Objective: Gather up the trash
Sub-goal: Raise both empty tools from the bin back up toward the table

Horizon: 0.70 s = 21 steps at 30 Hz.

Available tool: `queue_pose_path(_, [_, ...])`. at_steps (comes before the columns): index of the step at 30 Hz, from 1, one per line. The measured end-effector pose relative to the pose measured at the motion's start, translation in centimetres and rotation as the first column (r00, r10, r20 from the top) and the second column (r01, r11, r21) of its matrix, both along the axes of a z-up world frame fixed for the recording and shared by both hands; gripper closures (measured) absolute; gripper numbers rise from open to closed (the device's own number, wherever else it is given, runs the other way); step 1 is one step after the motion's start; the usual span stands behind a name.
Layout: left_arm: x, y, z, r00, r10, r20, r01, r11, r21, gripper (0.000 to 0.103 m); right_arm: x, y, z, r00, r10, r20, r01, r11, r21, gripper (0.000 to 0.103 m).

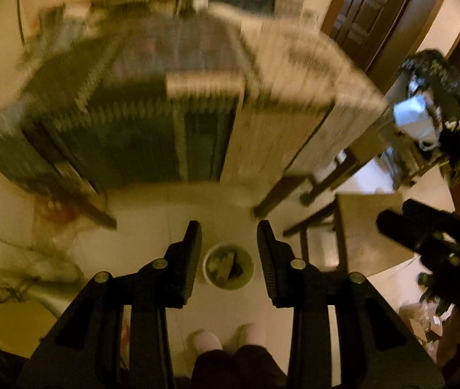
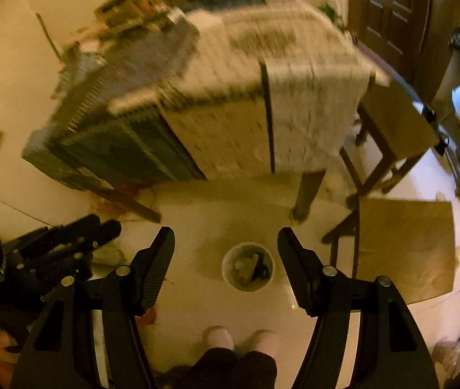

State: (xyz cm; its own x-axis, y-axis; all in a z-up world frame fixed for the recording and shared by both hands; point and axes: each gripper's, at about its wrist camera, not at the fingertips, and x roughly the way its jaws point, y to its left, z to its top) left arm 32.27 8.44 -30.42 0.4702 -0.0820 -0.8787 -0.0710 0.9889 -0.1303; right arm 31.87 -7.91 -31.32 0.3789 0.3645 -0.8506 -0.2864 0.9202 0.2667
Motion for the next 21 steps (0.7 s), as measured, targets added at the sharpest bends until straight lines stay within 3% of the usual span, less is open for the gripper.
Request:
queue_pose_path(6, [-2.1,0.6,10.0,0.987,-0.023,0.161,0.022,1.000,0.010,0.067,-2.1,0.4,8.3,0.992,0.002,0.128,0.000,1.000,-0.011,0.041])
queue_pose_path(12, [-5.0,1.7,18.1,0.954,-0.051,0.296,0.050,0.999,0.009,0.064,-5.2,1.2,15.1,0.966,-0.026,0.256,0.027,1.000,-0.001,0.041])
queue_pose_path(21, [-9.4,3.5,24.2,0.889,-0.073,0.451,0.065,0.997,0.033,0.055,-8.2,2.1,20.5,0.914,-0.074,0.398,0.075,0.997,0.012,0.041])
